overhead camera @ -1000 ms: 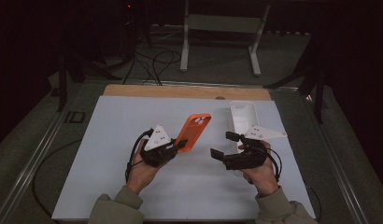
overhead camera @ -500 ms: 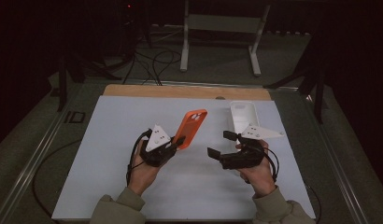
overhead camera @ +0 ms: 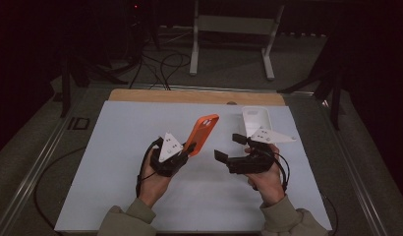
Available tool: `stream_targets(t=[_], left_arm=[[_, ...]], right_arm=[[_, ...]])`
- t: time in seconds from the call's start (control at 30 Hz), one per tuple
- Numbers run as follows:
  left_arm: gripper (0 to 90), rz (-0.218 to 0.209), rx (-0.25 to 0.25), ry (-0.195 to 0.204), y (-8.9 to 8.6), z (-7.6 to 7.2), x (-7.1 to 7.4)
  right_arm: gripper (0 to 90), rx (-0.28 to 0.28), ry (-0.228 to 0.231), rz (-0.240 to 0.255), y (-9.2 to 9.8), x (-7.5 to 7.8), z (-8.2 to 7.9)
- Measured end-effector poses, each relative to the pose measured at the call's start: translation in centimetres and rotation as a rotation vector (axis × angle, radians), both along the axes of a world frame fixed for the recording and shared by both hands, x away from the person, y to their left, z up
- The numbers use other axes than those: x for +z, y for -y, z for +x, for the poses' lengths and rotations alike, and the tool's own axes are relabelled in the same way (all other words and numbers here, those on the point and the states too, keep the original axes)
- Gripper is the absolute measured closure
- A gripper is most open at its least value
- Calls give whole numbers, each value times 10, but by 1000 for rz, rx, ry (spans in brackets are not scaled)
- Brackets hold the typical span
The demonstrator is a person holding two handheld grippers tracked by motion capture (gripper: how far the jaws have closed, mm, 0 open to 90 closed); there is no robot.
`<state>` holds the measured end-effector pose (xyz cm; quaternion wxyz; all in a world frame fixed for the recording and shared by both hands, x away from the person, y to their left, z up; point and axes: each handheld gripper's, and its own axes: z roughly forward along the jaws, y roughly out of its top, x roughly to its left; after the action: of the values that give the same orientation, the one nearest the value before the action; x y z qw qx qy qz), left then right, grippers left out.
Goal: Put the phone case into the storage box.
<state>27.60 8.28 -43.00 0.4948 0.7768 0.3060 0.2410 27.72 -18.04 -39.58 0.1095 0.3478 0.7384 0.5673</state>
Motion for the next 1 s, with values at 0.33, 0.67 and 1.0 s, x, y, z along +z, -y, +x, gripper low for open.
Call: stream_targets(t=[0.33,0.67,1.0], left_arm=[[855,5,7,4,5,-1,-1],[855,5,3,3,8,-3,-5],[855,3,-9,-1,11,-4,-8]], right_arm=[[79,-28,-2,17,-6,5,4],[81,-39,-2,34,-13,11,7],[82,-82,-15,48,-18,15,7]])
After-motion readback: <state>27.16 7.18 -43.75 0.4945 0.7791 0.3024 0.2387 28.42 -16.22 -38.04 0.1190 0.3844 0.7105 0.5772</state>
